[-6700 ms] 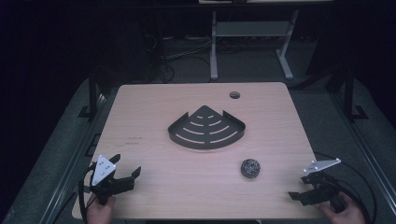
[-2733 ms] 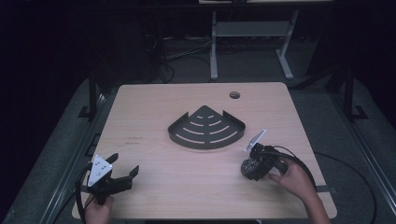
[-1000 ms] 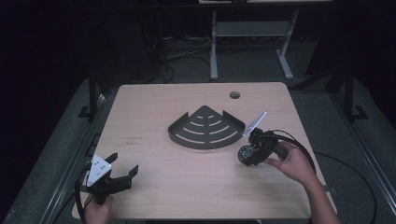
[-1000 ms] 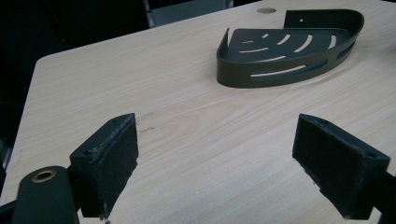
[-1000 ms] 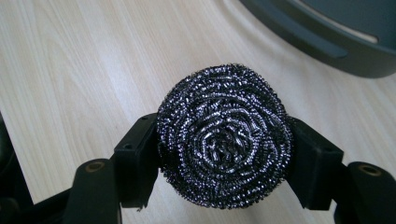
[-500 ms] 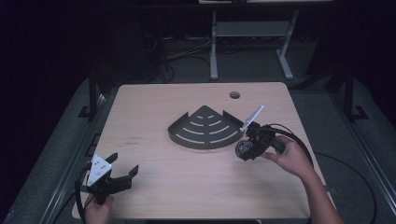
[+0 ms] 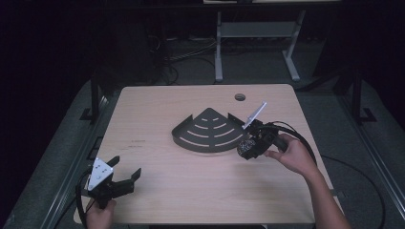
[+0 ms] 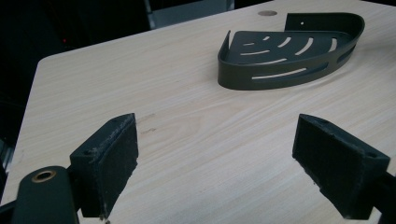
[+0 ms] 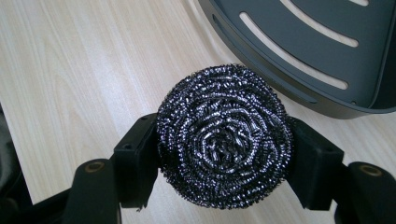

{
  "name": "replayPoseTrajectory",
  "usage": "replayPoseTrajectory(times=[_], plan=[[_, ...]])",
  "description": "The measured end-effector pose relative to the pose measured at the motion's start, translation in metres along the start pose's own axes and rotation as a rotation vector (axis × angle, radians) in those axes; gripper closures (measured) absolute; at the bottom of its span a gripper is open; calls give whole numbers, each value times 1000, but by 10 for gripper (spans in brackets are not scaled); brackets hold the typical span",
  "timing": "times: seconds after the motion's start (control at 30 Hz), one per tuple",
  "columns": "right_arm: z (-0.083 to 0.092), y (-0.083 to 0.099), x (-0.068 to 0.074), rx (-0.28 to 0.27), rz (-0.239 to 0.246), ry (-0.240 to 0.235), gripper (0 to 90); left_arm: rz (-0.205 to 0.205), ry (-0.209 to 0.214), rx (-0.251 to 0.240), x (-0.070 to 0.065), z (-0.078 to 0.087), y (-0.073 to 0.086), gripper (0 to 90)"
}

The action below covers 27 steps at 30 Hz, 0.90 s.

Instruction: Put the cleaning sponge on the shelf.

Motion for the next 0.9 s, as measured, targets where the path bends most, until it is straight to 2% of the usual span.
replayPoseTrajectory(times=[0.1,0.37,0.5,0.63,0.9], plan=[[-1,-2,-2,9,-4,-1,333,1,0,1,0,-1,0,138],[2,-18,-3,-13,8,1,333,-1,-2,0,0,1,0,137],[-1,-28,-7,1,15,4,333,3,-2,1,1,1,0,138],[-3,-36,-8,-13,14,-5,333,5,-4,-3,2,1,0,137],[-9,-47,-10,5,18,-7,333,5,-5,3,3,1,2,138]])
Point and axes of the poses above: each handheld gripper's, and its own axes: z roughly backward along the jaws, y roughly out of its underside, x roughly to its left, the point moved 10 cm from there along -z, roughly forward along the jaws, and after that the axes turned 3 degrees about x, right-handed, at the moved point
